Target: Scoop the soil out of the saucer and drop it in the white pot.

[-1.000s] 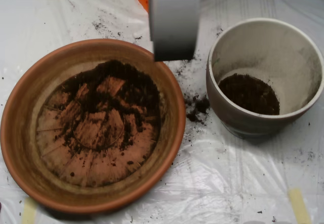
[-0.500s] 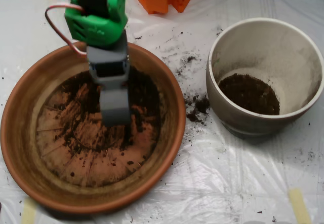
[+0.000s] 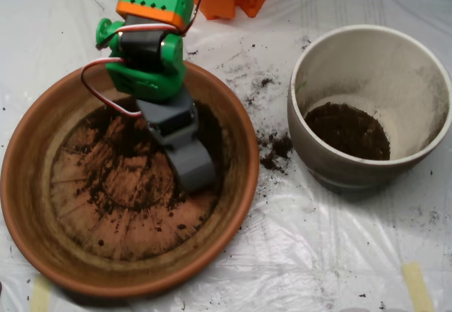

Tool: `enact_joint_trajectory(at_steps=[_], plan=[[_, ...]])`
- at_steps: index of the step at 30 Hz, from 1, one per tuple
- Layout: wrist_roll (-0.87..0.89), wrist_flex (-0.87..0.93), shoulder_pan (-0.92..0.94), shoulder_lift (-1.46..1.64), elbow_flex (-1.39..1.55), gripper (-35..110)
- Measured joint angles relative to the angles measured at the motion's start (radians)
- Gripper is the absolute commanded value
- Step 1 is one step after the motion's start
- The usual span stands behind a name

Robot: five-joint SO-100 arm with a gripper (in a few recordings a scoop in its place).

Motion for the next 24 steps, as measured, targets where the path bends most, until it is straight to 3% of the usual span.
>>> enact_joint_trajectory(at_steps=[10, 24], plan=[[-0.051, -0.074, -0.054, 0.109, 0.150, 37], [-0.311, -0.067, -0.012, 0.196, 0.229, 33]])
